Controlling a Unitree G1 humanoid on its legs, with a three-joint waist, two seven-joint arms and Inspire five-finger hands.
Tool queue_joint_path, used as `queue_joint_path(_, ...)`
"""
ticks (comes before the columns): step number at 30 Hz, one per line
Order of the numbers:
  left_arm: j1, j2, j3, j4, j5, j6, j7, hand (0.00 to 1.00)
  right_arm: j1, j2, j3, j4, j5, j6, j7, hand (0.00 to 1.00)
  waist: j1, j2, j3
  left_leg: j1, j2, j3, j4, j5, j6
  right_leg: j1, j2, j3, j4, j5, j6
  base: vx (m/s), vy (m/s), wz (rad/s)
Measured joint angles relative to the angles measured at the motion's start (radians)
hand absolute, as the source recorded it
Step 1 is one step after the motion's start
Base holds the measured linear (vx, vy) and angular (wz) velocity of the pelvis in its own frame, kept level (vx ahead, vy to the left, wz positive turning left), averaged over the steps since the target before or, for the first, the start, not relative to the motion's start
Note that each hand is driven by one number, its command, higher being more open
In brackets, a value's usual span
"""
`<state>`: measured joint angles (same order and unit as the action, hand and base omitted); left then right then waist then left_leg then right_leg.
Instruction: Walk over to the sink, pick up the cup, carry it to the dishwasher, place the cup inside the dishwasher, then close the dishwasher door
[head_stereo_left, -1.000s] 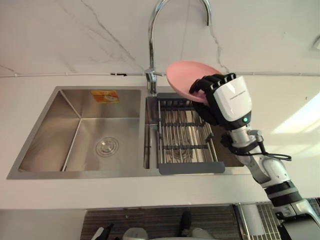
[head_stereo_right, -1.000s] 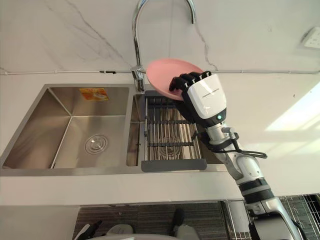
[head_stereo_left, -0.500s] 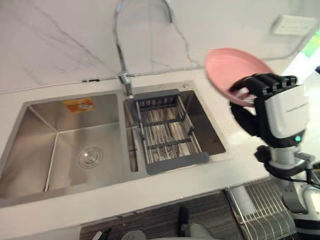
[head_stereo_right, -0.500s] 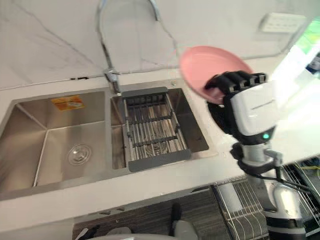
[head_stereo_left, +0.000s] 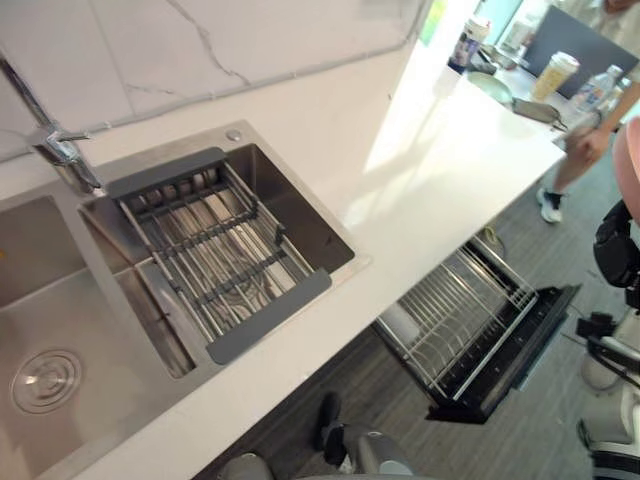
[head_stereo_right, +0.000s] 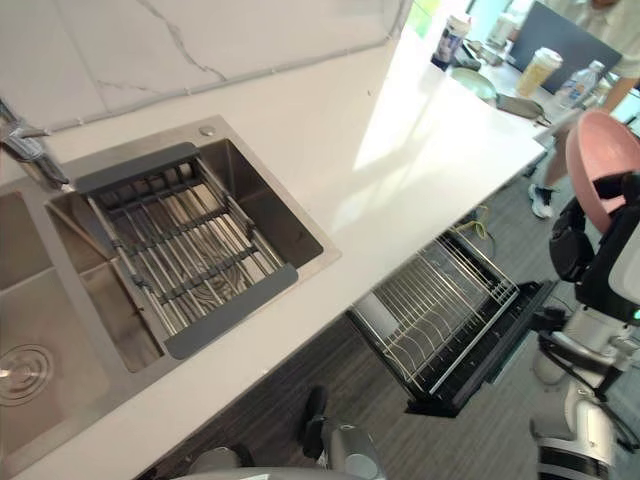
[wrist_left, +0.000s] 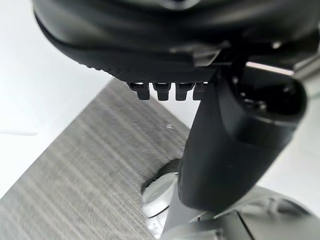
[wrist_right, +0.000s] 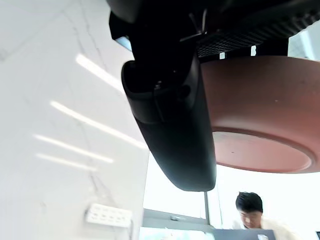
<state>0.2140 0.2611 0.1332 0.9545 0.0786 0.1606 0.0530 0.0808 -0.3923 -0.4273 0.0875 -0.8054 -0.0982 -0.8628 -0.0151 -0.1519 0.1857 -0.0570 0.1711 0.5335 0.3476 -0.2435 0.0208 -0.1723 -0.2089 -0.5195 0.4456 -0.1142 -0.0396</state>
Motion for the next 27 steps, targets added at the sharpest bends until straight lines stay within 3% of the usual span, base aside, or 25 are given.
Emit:
queue_joint_path(1,0.003,-0.001,0.002,0.001,-0.013,0.001,0.003,1.00,-0.002,0.002,0.012,0.005,0.000,-0.003,0.000,0.00,0.003,0.002,0.001,-0.004,0.013,0.009,0.016,-0.001,0.001,0.020,-0.006,-0.010,-0.016,0.001,0.008,-0.05,-0.083,-0.70)
queue_joint_path(3,0.007,-0.004,0.039,0.005,-0.044,0.001,0.013,1.00,-0.013,0.004,0.060,0.006,-0.001,-0.033,-0.004,0.00,0.010,-0.002,-0.001,-0.016,0.055,0.052,0.060,-0.004,0.000,0.102,0.001,-0.018,-0.136,0.033,0.062,-0.07,-0.135,-0.67)
queue_joint_path(4,-0.001,-0.003,0.062,0.008,-0.066,0.001,0.016,1.00,-0.033,0.003,0.082,0.005,-0.001,-0.064,-0.004,0.00,0.015,-0.004,-0.002,-0.031,0.077,0.063,0.090,-0.008,-0.007,0.135,0.033,-0.009,-0.237,0.048,0.108,-0.10,-0.249,-0.65)
queue_joint_path(5,-0.011,-0.005,0.068,0.009,-0.086,0.000,0.021,1.00,-0.054,0.003,0.085,0.005,-0.001,-0.089,-0.003,0.00,0.015,0.004,0.003,-0.044,0.099,0.066,0.112,-0.011,-0.016,0.160,0.066,-0.016,-0.319,0.050,0.119,-0.14,-0.334,-0.53)
queue_joint_path(7,-0.021,-0.023,0.071,0.010,-0.131,0.000,0.034,1.00,-0.062,0.003,0.085,0.008,0.002,-0.099,0.009,0.00,0.005,0.039,0.024,-0.041,0.128,0.053,0.113,0.001,-0.039,0.191,0.106,-0.025,-0.364,0.068,0.104,-0.14,-0.265,-0.05)
queue_joint_path(10,-0.012,-0.074,0.075,0.029,-0.197,0.001,0.050,1.00,-0.018,0.003,0.079,0.010,0.005,-0.103,0.047,0.00,-0.008,0.075,0.028,0.000,0.111,0.038,0.034,0.044,-0.077,0.220,0.119,-0.043,-0.378,0.070,0.090,-0.11,-0.126,0.19)
queue_joint_path(15,0.023,-0.151,0.074,0.017,-0.217,0.000,0.056,1.00,0.044,0.018,0.093,0.030,0.004,-0.129,0.121,0.00,-0.007,0.125,0.039,0.038,0.061,0.009,-0.036,0.093,-0.076,0.245,0.097,-0.060,-0.382,0.078,0.084,-0.10,0.017,0.14)
queue_joint_path(22,0.027,-0.170,0.056,-0.008,-0.216,-0.010,0.043,1.00,0.043,0.041,0.182,0.141,-0.014,-0.138,0.158,0.00,0.002,0.181,0.055,0.037,0.021,-0.001,-0.070,0.123,-0.051,0.246,0.077,-0.063,-0.421,0.113,0.085,-0.12,0.081,0.05)
queue_joint_path(27,0.023,-0.171,0.052,-0.009,-0.216,-0.015,0.030,1.00,0.004,0.035,0.219,0.253,0.000,-0.093,0.237,0.00,0.013,0.208,0.067,0.019,-0.013,-0.058,-0.096,0.145,-0.037,0.231,0.063,-0.067,-0.436,0.138,0.086,-0.06,0.056,0.03)
